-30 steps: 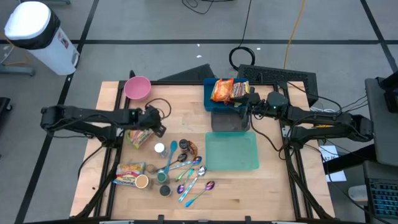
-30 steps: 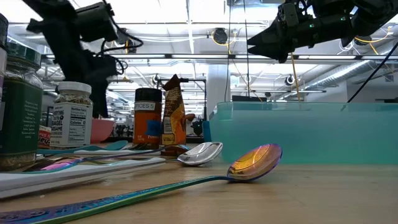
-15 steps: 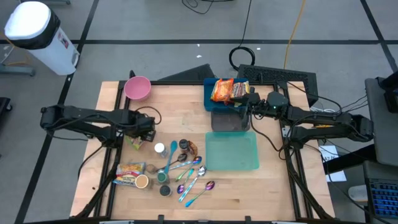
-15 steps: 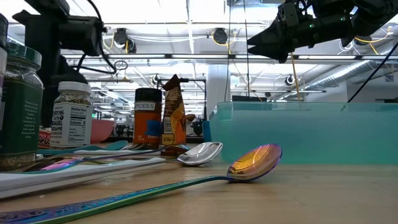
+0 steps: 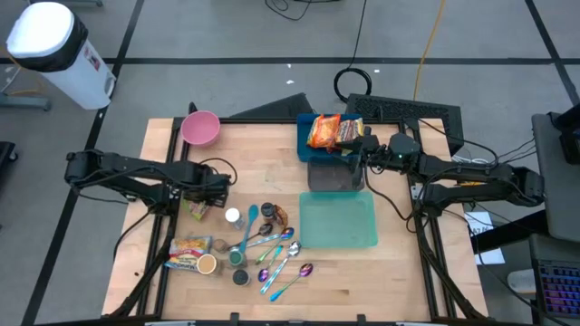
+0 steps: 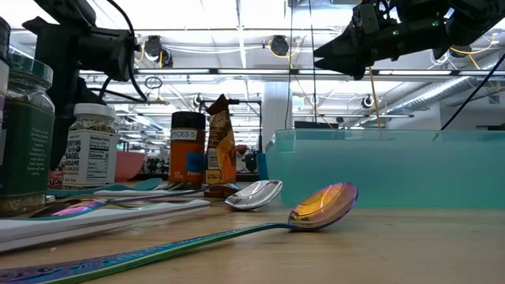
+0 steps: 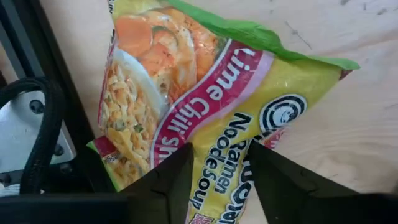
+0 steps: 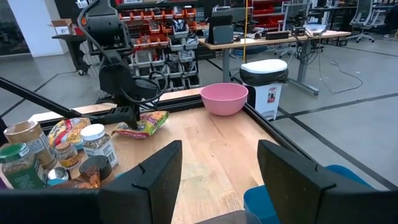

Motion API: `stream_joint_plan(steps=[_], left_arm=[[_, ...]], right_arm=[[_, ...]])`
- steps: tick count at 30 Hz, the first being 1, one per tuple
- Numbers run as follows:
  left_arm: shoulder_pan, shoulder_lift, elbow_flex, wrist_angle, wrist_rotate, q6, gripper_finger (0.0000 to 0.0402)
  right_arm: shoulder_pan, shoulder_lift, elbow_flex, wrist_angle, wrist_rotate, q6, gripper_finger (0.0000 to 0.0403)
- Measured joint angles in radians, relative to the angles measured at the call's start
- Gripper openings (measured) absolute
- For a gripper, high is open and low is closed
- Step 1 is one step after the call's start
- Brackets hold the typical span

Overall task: Pick & Place Food Item
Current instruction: Put the green noodle pack into the blue bin

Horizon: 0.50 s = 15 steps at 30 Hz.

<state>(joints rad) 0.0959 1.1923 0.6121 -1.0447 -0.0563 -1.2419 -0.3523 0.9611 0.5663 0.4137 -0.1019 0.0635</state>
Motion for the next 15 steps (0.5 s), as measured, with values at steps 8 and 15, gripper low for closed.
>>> stream_joint_plan(steps=[8,15], left_arm=[[0.001,-0.013,0.001,0.012,0.003,-0.018,0.0072],[0.002,-0.015,0.030,0.023,-0.053,-0.015,0.0013]], right_arm=[[0.000,0.000,0.000,0.000,0.000,0.002,0.0201],[0.000,0.000,0.000,0.001,0.000,0.002,0.0201]])
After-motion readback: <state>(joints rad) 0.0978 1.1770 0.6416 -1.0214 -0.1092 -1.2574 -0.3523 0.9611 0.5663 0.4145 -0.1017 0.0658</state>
